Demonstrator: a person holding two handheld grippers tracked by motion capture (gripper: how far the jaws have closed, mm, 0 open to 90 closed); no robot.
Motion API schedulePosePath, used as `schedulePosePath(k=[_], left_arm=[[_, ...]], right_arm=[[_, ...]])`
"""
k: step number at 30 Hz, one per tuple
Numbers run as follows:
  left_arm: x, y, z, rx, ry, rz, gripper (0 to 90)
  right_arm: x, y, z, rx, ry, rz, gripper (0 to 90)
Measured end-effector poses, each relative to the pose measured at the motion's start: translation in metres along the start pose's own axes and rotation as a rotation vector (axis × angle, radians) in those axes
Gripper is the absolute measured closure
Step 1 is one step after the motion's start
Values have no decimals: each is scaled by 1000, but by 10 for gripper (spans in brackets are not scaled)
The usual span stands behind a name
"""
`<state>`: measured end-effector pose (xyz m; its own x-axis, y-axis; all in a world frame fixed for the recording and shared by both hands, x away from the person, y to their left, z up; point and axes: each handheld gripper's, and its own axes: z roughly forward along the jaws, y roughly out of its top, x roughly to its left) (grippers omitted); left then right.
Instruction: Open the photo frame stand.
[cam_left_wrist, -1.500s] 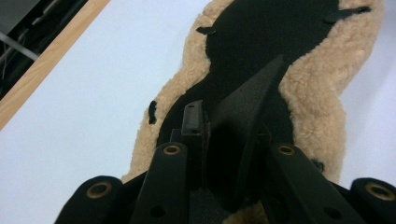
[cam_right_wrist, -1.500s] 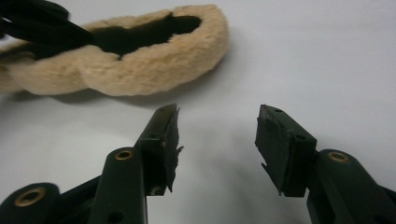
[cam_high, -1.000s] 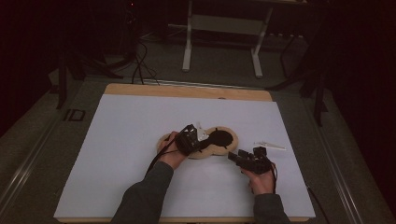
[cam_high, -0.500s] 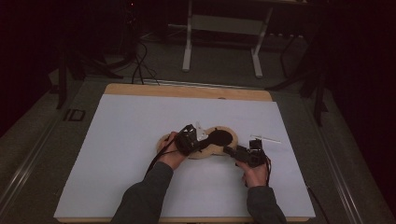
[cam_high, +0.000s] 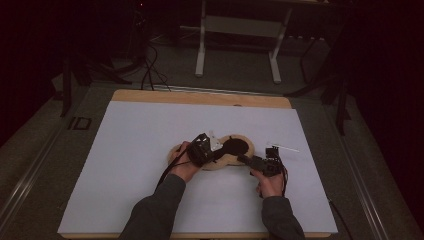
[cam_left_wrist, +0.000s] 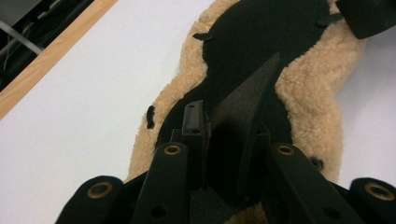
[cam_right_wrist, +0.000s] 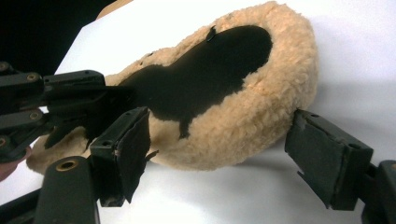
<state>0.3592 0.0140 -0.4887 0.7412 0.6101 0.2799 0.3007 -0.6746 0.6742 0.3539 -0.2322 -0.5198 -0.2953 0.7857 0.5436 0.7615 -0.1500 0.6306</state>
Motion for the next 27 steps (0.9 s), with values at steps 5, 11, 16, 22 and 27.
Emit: schedulePosePath(k=[5,11,16,22,27], left_arm=[[1,0,-1,-6,-2,-8,782],[-2,-3,-4,-21,4,-15,787],[-5,-6,-6,-36,7,-17,788],[-7,-9,-11,-68,3,-25,792],[-4,-12,-16,-93,0,-49,793]], right_arm=[[-2,1,7,19,23,34,211],[-4,2,12,21,71,86,226],[-2,4,17,41,80,93,230],[0,5,19,33,84,147,278],[4,8,14,2,98,156,373]])
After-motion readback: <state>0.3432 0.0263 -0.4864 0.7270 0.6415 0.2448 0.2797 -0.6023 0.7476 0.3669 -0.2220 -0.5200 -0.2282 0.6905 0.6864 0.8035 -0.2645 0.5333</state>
